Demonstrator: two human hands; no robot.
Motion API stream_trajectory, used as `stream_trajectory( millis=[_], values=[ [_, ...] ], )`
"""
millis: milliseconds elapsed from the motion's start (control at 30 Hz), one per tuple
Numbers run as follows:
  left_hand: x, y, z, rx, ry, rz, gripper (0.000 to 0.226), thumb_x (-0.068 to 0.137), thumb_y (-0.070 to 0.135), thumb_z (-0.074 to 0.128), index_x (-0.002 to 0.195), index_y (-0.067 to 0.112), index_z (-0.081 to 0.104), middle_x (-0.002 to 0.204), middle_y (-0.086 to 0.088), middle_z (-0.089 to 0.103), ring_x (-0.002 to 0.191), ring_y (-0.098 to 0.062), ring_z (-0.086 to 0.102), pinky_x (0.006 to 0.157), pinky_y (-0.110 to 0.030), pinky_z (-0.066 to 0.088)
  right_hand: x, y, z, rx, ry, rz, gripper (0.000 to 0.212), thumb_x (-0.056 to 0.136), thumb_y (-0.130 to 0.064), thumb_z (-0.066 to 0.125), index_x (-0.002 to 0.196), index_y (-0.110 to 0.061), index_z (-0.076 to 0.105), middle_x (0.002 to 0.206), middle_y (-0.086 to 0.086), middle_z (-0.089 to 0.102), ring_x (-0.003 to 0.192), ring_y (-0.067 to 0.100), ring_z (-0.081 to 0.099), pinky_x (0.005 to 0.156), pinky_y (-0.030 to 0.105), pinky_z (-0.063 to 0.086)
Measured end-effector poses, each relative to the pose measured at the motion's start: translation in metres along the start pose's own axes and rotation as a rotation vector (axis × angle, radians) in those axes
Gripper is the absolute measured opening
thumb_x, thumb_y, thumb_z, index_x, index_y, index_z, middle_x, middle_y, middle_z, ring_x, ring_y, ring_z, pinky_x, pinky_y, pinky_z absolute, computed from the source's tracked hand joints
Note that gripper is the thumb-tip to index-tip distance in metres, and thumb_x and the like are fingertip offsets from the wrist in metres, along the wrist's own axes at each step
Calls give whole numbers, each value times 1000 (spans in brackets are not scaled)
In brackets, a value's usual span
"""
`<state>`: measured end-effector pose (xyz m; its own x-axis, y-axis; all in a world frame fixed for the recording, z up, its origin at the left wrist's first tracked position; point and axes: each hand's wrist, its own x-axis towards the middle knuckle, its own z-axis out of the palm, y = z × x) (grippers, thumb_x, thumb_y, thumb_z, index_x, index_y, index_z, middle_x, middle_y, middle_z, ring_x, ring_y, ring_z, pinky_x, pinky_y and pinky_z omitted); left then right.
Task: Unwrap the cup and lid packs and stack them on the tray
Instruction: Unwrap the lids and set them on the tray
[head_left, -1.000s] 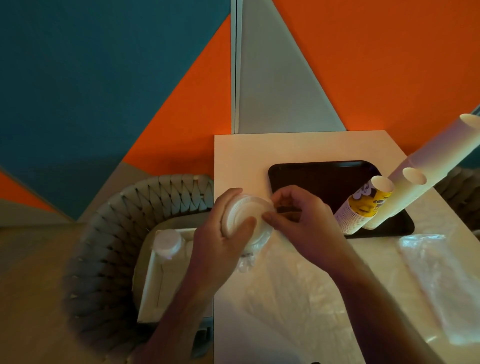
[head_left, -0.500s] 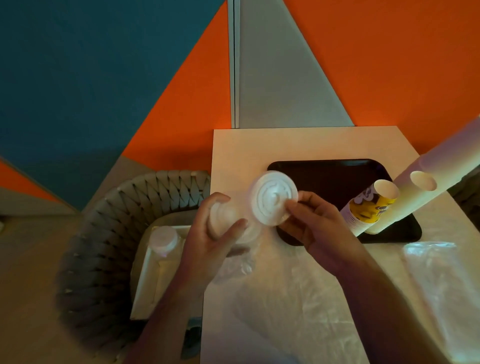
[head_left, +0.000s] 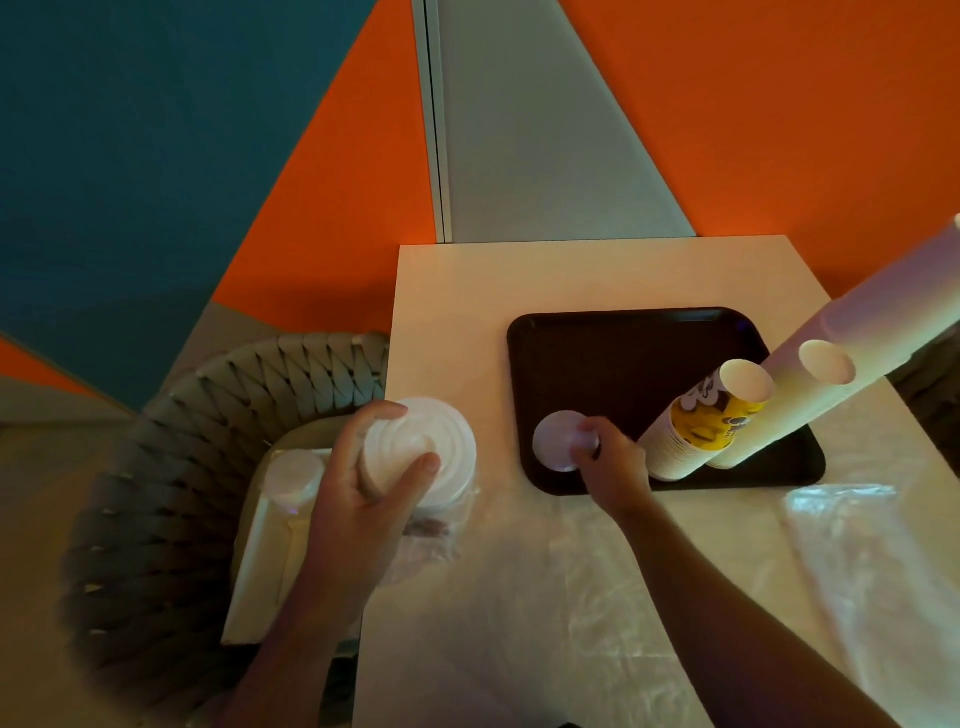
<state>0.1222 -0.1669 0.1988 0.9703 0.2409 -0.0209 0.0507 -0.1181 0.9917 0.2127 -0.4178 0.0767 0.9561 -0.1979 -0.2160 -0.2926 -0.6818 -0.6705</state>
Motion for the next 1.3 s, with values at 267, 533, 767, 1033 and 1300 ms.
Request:
stream_trajectory(
  millis=[267,533,767,1033,1300],
  values=[
    [0,1,5,19,9,71,46,83,14,79,116,39,58,113,30,58,106,-2,60,64,-36,61,2,6,0,-297,-136,-76,27,103,-20,55,126,-12,67,141,16,48,118,31,58,91,33,51],
    [1,4,11,100,-7,148,58,78,24,77,123,49,49,118,39,53,112,10,53,78,-10,52,-15,-65,-45,70,-9,-227,33,96,-19,67,129,-21,64,125,-2,63,98,5,62,81,14,47],
    [-4,7,11,113,-27,155,57,82,23,78,127,47,51,123,36,54,116,8,54,83,-32,60,-76,-142,-73,254,-65,-529,22,91,-16,73,111,-24,74,98,-13,68,83,3,63,71,8,47],
    [-8,17,10,232,-37,262,65,85,14,78,126,51,44,121,44,53,115,15,52,84,-2,44,-93,-152,-68,89,-177,-666,37,90,-23,75,126,-22,67,112,-16,58,93,1,61,75,12,52],
    [-9,19,5,222,-66,280,63,84,14,79,125,50,45,117,43,54,111,15,54,78,-2,45,-100,-158,-75,130,-199,-625,34,85,-26,80,114,-31,65,108,-19,63,95,-2,62,74,15,54]
  ],
)
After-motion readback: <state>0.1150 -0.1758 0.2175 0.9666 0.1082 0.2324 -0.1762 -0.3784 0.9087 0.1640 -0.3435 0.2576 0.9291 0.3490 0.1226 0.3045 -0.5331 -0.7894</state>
